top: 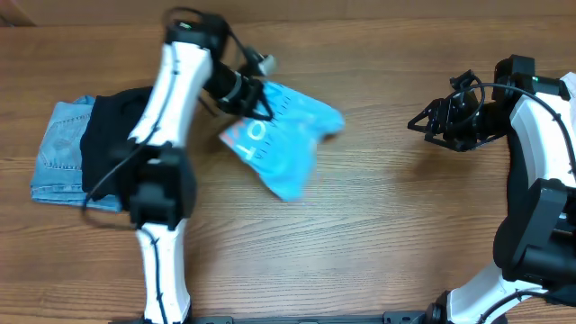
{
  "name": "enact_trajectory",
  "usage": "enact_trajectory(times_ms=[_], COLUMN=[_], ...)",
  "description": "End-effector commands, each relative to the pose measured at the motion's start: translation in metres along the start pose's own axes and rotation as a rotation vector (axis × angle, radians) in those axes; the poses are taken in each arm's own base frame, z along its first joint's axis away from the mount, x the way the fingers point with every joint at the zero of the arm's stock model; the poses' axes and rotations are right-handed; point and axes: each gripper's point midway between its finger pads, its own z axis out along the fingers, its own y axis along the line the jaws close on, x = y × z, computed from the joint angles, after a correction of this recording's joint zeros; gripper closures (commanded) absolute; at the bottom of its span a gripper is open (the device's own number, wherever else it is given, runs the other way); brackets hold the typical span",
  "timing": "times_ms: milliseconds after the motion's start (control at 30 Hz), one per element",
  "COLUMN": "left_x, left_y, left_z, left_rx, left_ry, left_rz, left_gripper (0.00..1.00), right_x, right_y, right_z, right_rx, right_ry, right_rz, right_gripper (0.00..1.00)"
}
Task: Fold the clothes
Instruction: 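Lift the blue shirt bundle with the left gripper onto the jeans stack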
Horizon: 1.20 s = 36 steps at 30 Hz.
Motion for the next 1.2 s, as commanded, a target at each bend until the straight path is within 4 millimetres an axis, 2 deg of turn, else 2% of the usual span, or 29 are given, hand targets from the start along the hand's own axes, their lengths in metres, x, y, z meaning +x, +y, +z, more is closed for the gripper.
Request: enact_trajectory(times_ms=[0,67,167,267,333,433,500,567,600,633,667,733,800,900,933,1033,1067,1133,1167], left_x=[0.028,0.042,0.065,0.092,0.118,0.153,0.176,0.194,0.203,0.209,0.213,0.210,0.200,0.169,0.147,0.117,0.099,0.080,0.075], left_y=[0.019,0.032,0.071,0.117,0.155,0.201,0.222,0.232,0.237,0.239,0.239,0.230,0.213,0.166,0.130,0.068,0.030,-0.017,-0.033], left_z=[-0.086,-0.107,-0.136,-0.158,-0.170,-0.181,-0.184,-0.191,-0.200,-0.208,-0.221,-0.243,-0.266,-0.297,-0.306,-0.307,-0.299,-0.283,-0.277], left_rx=[-0.185,-0.177,-0.243,-0.326,-0.406,-0.449,-0.453,-0.477,-0.494,-0.500,-0.504,-0.480,-0.444,-0.393,-0.367,-0.376,-0.389,-0.414,-0.445], left_ry=[-0.057,-0.079,-0.096,-0.109,-0.103,-0.135,-0.154,-0.161,-0.180,-0.204,-0.244,-0.344,-0.446,-0.595,-0.652,-0.675,-0.658,-0.624,-0.605], left_rz=[-0.010,-0.064,-0.170,-0.319,-0.460,-0.600,-0.693,-0.783,-0.843,-0.873,-0.897,-0.900,-0.851,-0.661,-0.515,-0.293,-0.155,-0.002,0.050], left_gripper=[0.96,0.96,0.96,0.96,0.96,0.96,0.48,0.46,0.34,0.28,0.27,0.24,0.24,0.28,0.29,0.28,0.29,0.31,0.31], right_x=[-0.006,-0.005,-0.004,-0.004,-0.003,-0.003,-0.002,-0.002,-0.001,-0.001,0.000,0.000,0.000,-0.001,-0.003,-0.005,-0.004,0.000,0.003], right_y=[0.010,0.010,0.010,0.010,0.010,0.010,0.010,0.010,0.010,0.010,0.010,0.010,0.010,0.012,0.015,0.030,0.044,0.067,0.078], right_z=[-0.015,-0.015,-0.015,-0.015,-0.015,-0.015,-0.015,-0.015,-0.015,-0.015,-0.014,-0.014,-0.014,-0.016,-0.020,-0.039,-0.055,-0.083,-0.097], right_rx=[-0.001,-0.001,-0.001,-0.001,-0.001,-0.001,-0.001,-0.001,-0.001,-0.002,-0.002,-0.002,-0.002,-0.006,-0.006,-0.004,-0.002,0.004,0.011], right_ry=[-0.046,-0.042,-0.038,-0.038,-0.034,-0.034,-0.033,-0.030,-0.028,-0.026,-0.024,-0.023,-0.023,-0.029,-0.041,-0.095,-0.145,-0.231,-0.277], right_rz=[-0.042,-0.039,-0.035,-0.035,-0.032,-0.032,-0.031,-0.029,-0.027,-0.026,-0.024,-0.023,-0.022,-0.028,-0.038,-0.083,-0.129,-0.219,-0.272], right_gripper=[0.38,0.38,0.38,0.38,0.38,0.38,0.38,0.38,0.38,0.38,0.38,0.39,0.44,0.46,0.45,0.43,0.41,0.36,0.33])
